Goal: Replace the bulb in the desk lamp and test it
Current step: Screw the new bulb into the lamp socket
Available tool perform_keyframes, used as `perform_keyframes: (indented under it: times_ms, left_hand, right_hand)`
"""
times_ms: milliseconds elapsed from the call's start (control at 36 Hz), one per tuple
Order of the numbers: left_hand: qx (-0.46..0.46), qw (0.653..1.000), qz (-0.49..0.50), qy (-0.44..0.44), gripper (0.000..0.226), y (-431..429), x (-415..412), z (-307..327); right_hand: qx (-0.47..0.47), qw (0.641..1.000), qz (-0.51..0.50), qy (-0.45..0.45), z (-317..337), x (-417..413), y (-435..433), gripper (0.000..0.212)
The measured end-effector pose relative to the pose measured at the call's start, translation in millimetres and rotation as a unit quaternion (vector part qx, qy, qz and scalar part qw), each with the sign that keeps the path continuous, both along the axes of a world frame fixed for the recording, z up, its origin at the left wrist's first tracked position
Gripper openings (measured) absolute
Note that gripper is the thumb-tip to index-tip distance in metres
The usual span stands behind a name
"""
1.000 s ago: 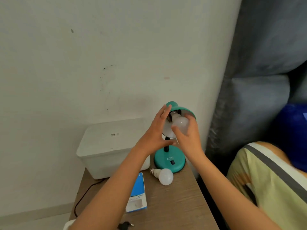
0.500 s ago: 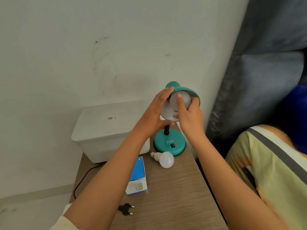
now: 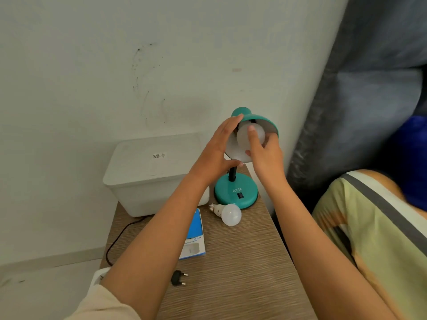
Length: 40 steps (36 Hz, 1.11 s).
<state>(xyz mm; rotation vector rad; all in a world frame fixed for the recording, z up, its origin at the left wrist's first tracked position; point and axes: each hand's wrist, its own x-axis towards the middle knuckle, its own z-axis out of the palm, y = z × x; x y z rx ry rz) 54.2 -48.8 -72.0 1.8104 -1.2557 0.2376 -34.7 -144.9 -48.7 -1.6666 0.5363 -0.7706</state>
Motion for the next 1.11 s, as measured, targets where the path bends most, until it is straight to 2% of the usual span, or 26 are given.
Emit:
perform_keyframes:
  times_ms: [83,167,194,278,333,444,556,667,778,889,1000,1111]
  left_hand:
    - [-0.002,1.0,0.0,0.003,0.099,0.3,-0.5,0.5]
    - [-0.002,1.0,0.0,0.001,0.098,0.3,-1.0,1.2]
    - [0.0,1.0,-0.001,0.0,0.098,0.0,-1.0,0.8]
    - [0.004,1.0,0.002,0.003,0.099,-0.8,-1.4,-0.1]
    - [0.002,1.0,0.004,0.003,0.099,-0.6,-1.3,-0.3]
    - [0.003,1.0,0.005,-0.001,0.099,0.4,-1.0,-0.1]
    - [0.002,1.0,0.007,0.007,0.1,-1.2,-2.1,-1.0]
    - [-0.003,1.0,0.007,0.006,0.098,-0.8,-1.8,0.1]
    - [-0.002,1.0,0.006,0.006,0.098,-2.0,-2.1,-1.4]
    - [-0.008,1.0,0.008,0.006,0.095,-1.5,-1.8,-1.6]
    - [-0.004,1.0,0.008,0.01,0.097,-1.9,-2.5,-1.9]
    - [-0.01,1.0,0.005,0.004,0.094,-2.0,-2.6,-1.7]
  right_hand:
    - [-0.03,0.999,0.017,0.009,-2.2,0.9,-2.9,0.047]
    - [0.045,0.998,0.032,0.014,-0.6,1.3,-4.4,0.047]
    - [0.037,0.999,0.018,0.013,0.0,0.8,-2.9,0.048]
    - [-0.076,0.997,-0.023,-0.015,-1.6,-1.6,4.0,0.052]
    - [-0.101,0.995,-0.024,-0.008,-3.2,-2.1,5.9,0.051]
    - [-0.015,0.999,-0.015,0.023,-2.4,0.8,1.8,0.051]
    - [-0.061,0.998,-0.02,0.003,-3.9,0.0,4.2,0.045]
    - [-0.002,1.0,-0.009,0.013,-5.6,1.0,1.0,0.045]
    - [-0.053,0.998,-0.034,-0.019,-7.6,0.0,6.6,0.047]
    - [-0.008,1.0,-0.025,0.005,-11.5,3.0,4.3,0.046]
    - [-0.069,0.997,-0.029,-0.022,-12.7,2.6,6.1,0.048]
    - [-0.023,1.0,-0.015,-0.005,-14.3,2.5,3.7,0.046]
